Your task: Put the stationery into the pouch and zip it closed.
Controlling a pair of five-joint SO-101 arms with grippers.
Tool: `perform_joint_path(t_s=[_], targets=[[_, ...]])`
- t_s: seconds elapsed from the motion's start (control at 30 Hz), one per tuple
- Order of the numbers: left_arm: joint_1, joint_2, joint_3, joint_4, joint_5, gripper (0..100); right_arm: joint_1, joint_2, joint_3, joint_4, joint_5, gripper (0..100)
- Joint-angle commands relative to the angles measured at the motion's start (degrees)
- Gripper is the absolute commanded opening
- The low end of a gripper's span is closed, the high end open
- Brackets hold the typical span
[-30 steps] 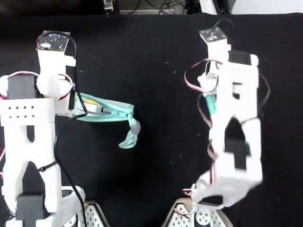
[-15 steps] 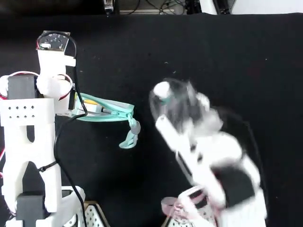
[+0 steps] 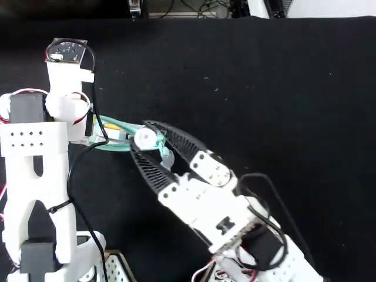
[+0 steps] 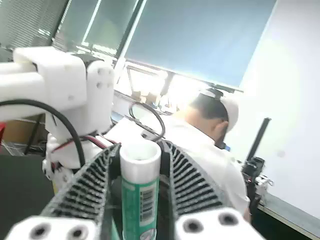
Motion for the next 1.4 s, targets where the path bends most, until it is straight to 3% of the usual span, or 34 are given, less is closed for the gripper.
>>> perform_joint_path(t_s=[0.0,0.2,0.5,0.83,1.27,1.37], targets=[[-0.84,0.18,0.13,0.62,0.35,3,-2.90,4.35,0.04,-5.71,0.00,1.3],[-0.84,0.18,0.13,0.62,0.35,3,-4.22,15.60,0.04,-16.09,0.00,1.3],[-1.19,0.70,0.22,0.62,0.35,3,-3.96,22.29,0.66,-17.05,0.00,1.3],[-0.92,0.70,0.31,0.53,0.35,3,-3.96,22.55,4.88,-9.32,-0.09,1.3],[-0.92,0.70,0.40,0.53,0.35,3,-3.87,22.46,-0.31,-8.88,-0.09,1.5],[-0.92,0.70,0.48,0.53,0.35,3,-3.87,22.73,-1.89,-2.64,-0.09,1.6]])
